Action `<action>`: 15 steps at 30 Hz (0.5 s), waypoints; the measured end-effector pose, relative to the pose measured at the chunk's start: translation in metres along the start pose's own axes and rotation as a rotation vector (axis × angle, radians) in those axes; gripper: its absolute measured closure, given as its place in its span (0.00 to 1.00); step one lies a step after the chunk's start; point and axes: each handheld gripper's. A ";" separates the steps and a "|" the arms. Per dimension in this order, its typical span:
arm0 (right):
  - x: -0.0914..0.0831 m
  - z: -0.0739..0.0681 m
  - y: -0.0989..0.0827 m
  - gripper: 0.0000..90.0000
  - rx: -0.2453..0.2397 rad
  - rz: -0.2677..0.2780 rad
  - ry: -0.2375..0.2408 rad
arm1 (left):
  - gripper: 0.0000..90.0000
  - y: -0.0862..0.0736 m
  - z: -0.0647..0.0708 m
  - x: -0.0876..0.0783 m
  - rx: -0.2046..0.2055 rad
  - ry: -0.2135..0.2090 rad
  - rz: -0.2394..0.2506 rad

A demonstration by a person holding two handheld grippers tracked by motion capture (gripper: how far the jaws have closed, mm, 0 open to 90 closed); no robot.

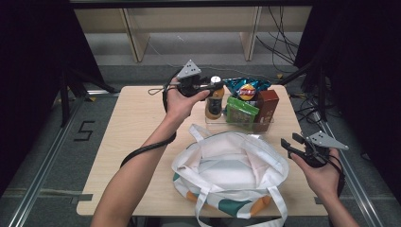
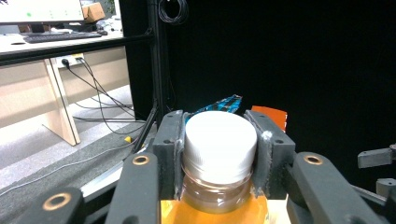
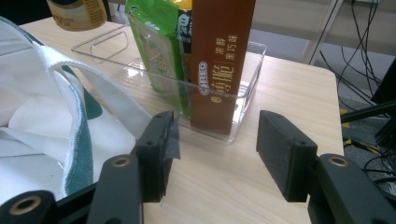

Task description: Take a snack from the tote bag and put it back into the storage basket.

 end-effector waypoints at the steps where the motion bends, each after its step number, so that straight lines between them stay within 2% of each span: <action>1: 0.000 0.000 0.000 0.53 0.000 -0.006 0.003 | 0.65 0.000 -0.001 0.000 0.001 0.001 -0.002; 3: -0.002 0.001 0.000 0.53 -0.016 -0.026 0.030 | 0.65 -0.001 -0.002 0.000 -0.002 0.002 -0.002; 4: -0.002 0.001 0.000 0.53 -0.012 -0.027 0.023 | 0.65 -0.002 -0.002 0.001 -0.003 0.003 -0.005; 5: 0.000 0.000 0.000 0.53 -0.005 -0.002 0.005 | 0.65 -0.002 -0.003 0.001 -0.005 0.004 -0.004; 7: 0.000 0.000 0.000 0.53 0.003 0.000 0.001 | 0.65 -0.003 -0.003 0.001 -0.005 0.005 -0.004; 10: -0.002 -0.002 0.000 0.53 0.022 -0.021 0.008 | 0.65 -0.003 -0.004 0.001 -0.009 0.006 -0.003; 11: -0.002 -0.002 0.000 0.53 0.020 -0.024 0.008 | 0.65 -0.003 -0.004 0.002 -0.007 0.005 -0.005; 12: 0.000 0.000 0.000 0.53 -0.008 -0.007 0.009 | 0.65 -0.004 -0.004 0.002 -0.005 0.005 -0.008; 14: -0.002 -0.002 0.001 0.53 0.021 -0.030 0.033 | 0.65 -0.004 -0.005 0.003 -0.009 0.008 -0.011; 15: -0.002 0.000 0.001 0.53 -0.004 -0.030 0.039 | 0.65 -0.005 -0.006 0.003 -0.007 0.007 -0.013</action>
Point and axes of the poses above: each handheld gripper's, and its own axes: x roughly forward along the jaws, y roughly out of its top, z roughly to its right, and after that the axes turned 13 degrees about -y, right-handed
